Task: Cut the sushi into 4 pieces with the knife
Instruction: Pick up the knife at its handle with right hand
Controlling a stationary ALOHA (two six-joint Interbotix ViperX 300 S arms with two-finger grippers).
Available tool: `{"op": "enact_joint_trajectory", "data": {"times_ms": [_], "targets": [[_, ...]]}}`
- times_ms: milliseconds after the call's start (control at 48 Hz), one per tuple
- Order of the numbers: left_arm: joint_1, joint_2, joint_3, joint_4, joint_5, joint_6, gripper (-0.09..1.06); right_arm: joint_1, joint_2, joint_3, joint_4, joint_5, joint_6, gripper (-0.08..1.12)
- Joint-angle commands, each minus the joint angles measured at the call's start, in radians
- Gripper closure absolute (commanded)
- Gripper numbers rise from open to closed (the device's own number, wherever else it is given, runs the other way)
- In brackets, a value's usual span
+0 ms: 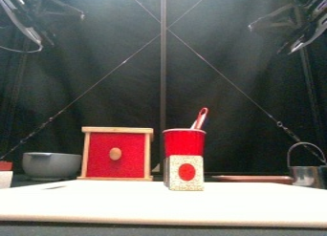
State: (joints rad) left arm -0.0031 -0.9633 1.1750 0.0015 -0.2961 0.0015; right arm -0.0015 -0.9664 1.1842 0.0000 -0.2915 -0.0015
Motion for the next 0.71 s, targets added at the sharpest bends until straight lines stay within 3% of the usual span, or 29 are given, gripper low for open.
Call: {"op": "enact_joint_trajectory", "data": {"times_ms": [21,167,333,458,562,708], "targets": [[-0.003,0.058,-0.002,-0.008,-0.035,-0.003,1.02,-0.028,0.037,-0.049,0.026,0.003,0.014,1.02],[-0.003,0.129,-0.017,-0.008,-0.089,-0.002,0.97,-0.137,0.129,-0.155,0.132,0.097,0.029,0.99],[0.002,0.213,-0.037,-0.009,-0.141,0.0,0.97,-0.279,0.262,-0.314,0.206,0.333,0.031,0.98],[0.008,0.262,-0.051,-0.009,-0.153,-0.002,0.97,-0.376,0.353,-0.433,0.236,0.509,0.026,0.94],[0.014,0.29,-0.058,-0.008,-0.155,0.0,0.97,-0.449,0.43,-0.528,0.239,0.64,0.017,0.78],[0.025,0.302,-0.06,-0.009,-0.16,-0.003,0.97,-0.505,0.531,-0.618,0.236,0.753,0.008,0.45]]}}
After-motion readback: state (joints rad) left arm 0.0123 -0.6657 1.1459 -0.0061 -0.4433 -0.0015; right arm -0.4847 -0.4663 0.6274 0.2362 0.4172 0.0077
